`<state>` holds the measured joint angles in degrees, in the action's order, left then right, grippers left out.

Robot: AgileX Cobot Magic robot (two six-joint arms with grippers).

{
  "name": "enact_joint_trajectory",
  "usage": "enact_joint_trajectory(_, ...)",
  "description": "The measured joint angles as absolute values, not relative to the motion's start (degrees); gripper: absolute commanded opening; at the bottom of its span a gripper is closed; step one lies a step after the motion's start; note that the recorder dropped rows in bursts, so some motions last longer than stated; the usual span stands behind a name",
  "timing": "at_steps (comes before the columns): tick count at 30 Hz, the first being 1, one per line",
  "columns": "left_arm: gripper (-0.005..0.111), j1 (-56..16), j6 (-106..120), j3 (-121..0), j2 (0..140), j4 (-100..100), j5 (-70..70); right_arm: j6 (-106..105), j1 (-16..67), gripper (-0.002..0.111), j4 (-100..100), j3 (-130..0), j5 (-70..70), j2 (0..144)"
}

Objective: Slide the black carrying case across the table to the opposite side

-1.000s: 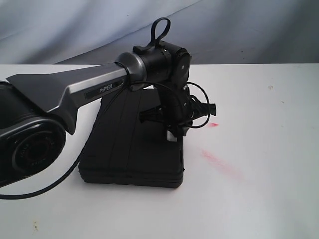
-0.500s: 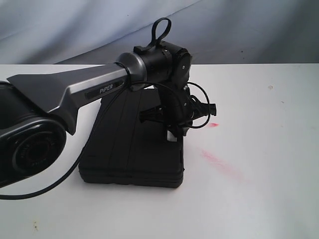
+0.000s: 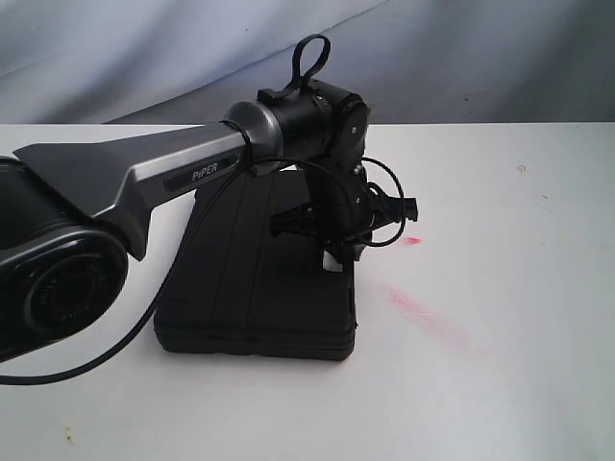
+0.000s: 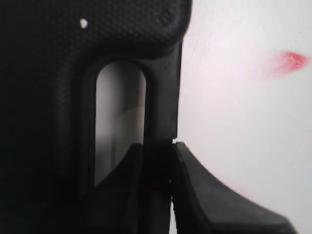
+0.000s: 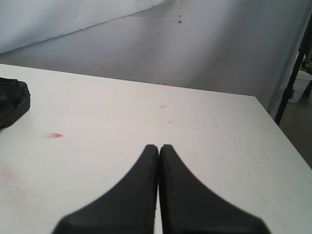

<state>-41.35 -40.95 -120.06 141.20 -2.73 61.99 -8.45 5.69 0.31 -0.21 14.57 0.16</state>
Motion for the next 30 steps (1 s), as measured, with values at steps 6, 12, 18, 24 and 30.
enact_joint_trajectory(6,0.000,-41.47,-42.43,-120.06,141.20,-0.95,61.76,-8.45,5.69,0.000,0.31,-0.21,14.57,0.16)
enact_joint_trajectory(12,0.000,-41.47,-43.74,-120.06,141.20,0.00,61.76,-8.45,5.69,0.000,0.31,-0.21,14.57,0.16)
enact_joint_trajectory(18,0.000,-41.47,-44.78,-120.06,141.20,0.62,61.64,-8.45,5.69,0.000,0.31,-0.21,14.57,0.16)
enact_joint_trajectory(24,0.000,-41.47,-45.15,-120.06,141.20,0.87,61.30,-8.45,5.69,0.000,0.31,-0.21,14.57,0.16)
enact_joint_trajectory(30,0.012,-41.47,-45.43,-120.06,141.20,1.20,61.16,-8.45,5.69,0.000,0.31,-0.21,14.57,0.16)
